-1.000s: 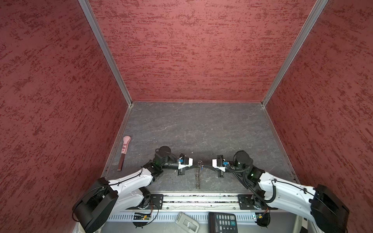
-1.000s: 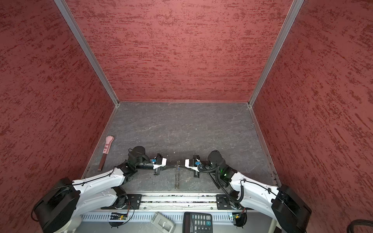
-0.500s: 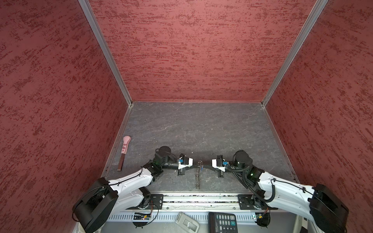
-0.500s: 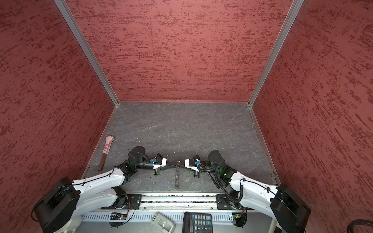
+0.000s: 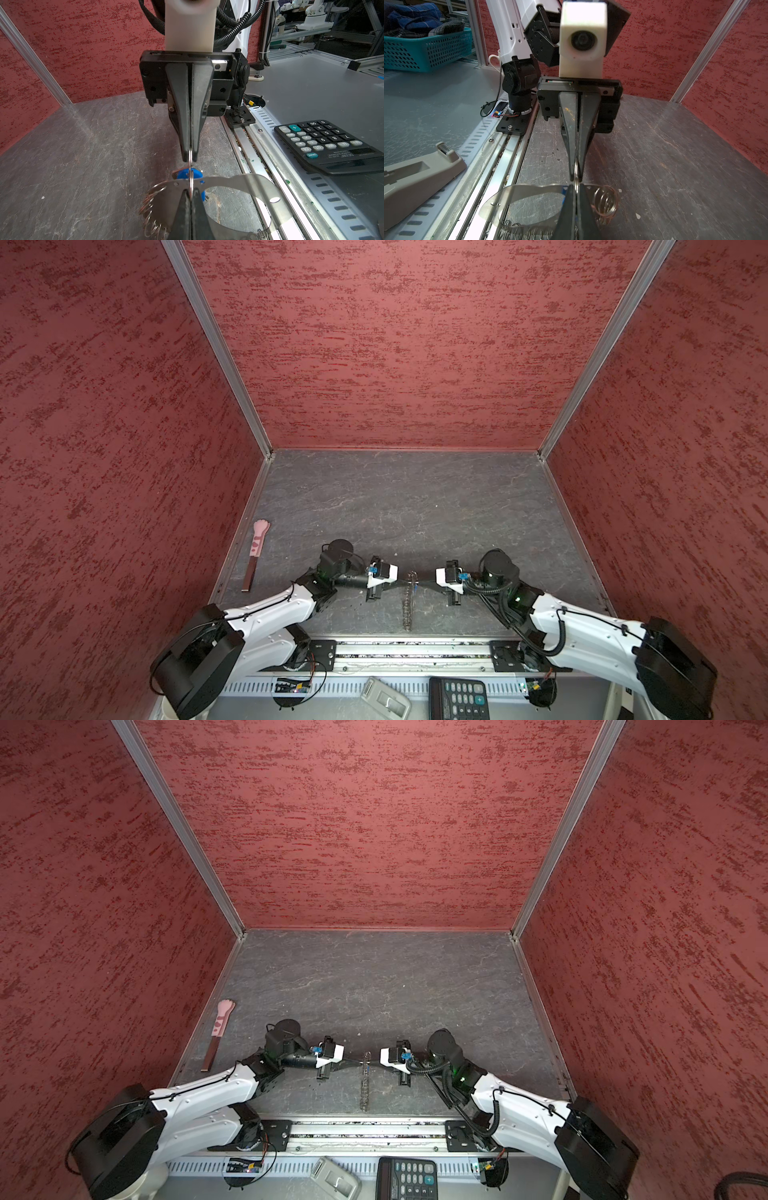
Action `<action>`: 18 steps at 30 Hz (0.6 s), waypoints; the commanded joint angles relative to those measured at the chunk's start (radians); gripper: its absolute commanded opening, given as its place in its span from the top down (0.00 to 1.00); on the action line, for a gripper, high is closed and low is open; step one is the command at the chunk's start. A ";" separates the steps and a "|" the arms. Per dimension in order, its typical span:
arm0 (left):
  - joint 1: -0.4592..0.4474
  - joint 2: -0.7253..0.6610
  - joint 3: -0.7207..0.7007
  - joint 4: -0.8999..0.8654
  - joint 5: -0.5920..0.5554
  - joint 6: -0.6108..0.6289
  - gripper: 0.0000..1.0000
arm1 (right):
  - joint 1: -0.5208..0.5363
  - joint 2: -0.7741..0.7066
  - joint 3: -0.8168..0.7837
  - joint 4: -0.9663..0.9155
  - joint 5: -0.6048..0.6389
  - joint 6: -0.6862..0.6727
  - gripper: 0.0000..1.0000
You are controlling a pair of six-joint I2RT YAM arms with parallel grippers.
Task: Attach keys to a key ring
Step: Insert the key into the keyring.
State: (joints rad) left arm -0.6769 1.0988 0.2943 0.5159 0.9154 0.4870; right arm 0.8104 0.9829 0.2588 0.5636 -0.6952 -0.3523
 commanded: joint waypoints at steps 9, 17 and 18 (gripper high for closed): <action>-0.014 0.020 0.035 -0.030 -0.018 0.021 1.00 | 0.030 0.016 0.056 -0.014 -0.027 -0.032 1.00; -0.017 0.021 0.039 -0.030 -0.026 0.025 1.00 | 0.044 0.016 0.076 -0.041 -0.025 -0.038 1.00; -0.018 0.021 0.039 -0.030 -0.029 0.025 1.00 | 0.047 0.015 0.077 -0.045 -0.025 -0.040 1.00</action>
State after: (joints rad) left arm -0.6769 1.1015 0.3016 0.4942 0.9104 0.5030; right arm 0.8185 0.9867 0.2871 0.5190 -0.6853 -0.3576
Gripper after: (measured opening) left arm 0.048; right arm 0.047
